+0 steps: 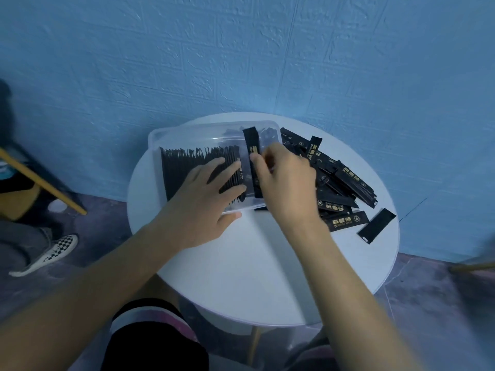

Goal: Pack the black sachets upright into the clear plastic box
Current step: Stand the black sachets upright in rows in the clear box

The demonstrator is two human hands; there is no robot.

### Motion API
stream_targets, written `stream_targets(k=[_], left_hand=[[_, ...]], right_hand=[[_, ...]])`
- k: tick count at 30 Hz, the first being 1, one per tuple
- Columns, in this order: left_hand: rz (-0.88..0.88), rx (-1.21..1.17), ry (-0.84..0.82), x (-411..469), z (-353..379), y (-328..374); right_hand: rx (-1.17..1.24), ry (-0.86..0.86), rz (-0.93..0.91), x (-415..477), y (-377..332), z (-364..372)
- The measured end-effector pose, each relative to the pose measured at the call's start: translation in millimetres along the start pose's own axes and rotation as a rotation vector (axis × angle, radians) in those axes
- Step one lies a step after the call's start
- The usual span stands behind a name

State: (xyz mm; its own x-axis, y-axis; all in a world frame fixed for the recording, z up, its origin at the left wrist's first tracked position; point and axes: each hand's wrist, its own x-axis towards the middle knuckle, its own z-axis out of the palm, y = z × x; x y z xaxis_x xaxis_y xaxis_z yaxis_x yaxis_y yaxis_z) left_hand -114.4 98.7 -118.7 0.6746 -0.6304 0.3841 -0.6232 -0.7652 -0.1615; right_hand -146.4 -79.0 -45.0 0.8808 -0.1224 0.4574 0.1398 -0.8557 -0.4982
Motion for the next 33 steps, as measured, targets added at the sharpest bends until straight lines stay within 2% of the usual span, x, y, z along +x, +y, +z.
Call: stream_targets(k=[3, 8, 14, 22, 33], left_hand=[[-0.005, -0.004, -0.01, 1, 0, 0], [0.008, -0.003, 0.003, -1, 0, 1], [0.003, 0.006, -0.005, 0, -1, 3], [-0.009, 0.002, -0.008, 0, -3, 2], [-0.001, 0.042, -0.011, 0, -7, 4]], right_hand=[[-0.075, -0.005, 0.001, 10, -2, 25], [-0.102, -0.116, 0.087, 12, 6, 40], [-0.129, -0.212, 0.052, 10, 18, 42], [-0.097, -0.226, 0.071, 7, 19, 49], [-0.02, -0.365, 0.103, 4, 14, 32]])
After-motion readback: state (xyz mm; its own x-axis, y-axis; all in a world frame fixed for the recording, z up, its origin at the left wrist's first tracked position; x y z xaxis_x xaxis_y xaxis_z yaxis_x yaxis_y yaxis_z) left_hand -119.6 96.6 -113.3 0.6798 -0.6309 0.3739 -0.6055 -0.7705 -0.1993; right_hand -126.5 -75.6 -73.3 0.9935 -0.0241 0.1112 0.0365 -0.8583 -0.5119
